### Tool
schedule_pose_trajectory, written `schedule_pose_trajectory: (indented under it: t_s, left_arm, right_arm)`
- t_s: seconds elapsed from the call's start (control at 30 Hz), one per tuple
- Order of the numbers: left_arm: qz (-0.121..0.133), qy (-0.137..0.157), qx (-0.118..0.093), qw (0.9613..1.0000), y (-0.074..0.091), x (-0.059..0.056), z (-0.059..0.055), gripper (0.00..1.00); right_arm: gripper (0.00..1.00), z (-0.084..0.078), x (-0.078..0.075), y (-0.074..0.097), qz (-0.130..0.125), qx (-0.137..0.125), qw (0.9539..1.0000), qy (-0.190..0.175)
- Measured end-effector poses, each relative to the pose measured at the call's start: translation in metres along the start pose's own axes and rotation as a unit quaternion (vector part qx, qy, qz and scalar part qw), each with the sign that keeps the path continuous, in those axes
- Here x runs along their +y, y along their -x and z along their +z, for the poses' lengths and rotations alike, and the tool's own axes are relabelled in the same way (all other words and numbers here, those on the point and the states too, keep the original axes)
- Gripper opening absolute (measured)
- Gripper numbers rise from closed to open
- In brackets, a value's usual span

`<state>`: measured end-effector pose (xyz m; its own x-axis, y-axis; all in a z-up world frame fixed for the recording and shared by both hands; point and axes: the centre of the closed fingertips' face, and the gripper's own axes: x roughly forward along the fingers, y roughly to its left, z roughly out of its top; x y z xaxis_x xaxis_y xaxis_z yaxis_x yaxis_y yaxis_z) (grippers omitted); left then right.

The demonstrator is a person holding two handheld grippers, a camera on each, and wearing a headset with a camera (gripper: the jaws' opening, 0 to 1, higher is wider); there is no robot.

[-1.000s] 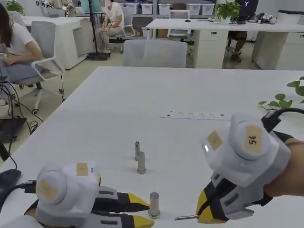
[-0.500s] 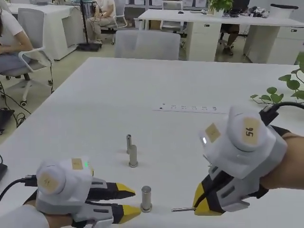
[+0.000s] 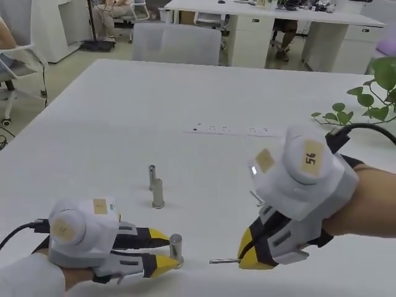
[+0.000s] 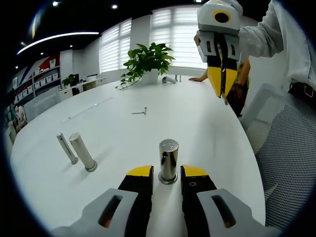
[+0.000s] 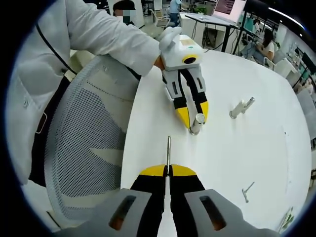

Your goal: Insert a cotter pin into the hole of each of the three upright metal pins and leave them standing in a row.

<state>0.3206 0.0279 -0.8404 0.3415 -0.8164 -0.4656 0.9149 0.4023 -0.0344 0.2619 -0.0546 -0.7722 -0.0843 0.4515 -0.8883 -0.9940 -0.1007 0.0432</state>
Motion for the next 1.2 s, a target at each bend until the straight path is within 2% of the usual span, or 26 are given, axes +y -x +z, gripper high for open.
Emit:
schedule_pose_trajectory:
  t_s: [0.33, 0.47, 0.57, 0.83, 1.2]
  left_arm:
    - [-0.024, -0.015, -0.007, 0.9996, -0.008, -0.003, -0.002, 0.18]
    - [-0.026, -0.023, -0.01, 0.9993, -0.01, -0.001, -0.001, 0.17]
    - [-0.029, -0.025, -0.009, 0.9992, -0.011, -0.002, -0.003, 0.12]
    - [-0.025, -0.011, -0.015, 0.9995, -0.011, -0.002, -0.004, 0.11]
    - [-0.02, -0.004, -0.017, 0.9997, -0.011, -0.002, -0.004, 0.11]
  right_arm:
    - [0.02, 0.0, -0.001, -0.005, 0.007, 0.006, 0.9999, -0.009]
    - [0.02, 0.003, -0.008, -0.01, 0.004, 0.0, 0.9997, -0.023]
    - [0.02, 0.006, -0.014, -0.014, -0.002, -0.006, 0.9994, -0.034]
    - [0.02, 0.013, -0.026, -0.025, -0.013, -0.016, 0.9987, -0.046]
    - [0.02, 0.013, -0.041, -0.039, -0.026, -0.027, 0.9973, -0.062]
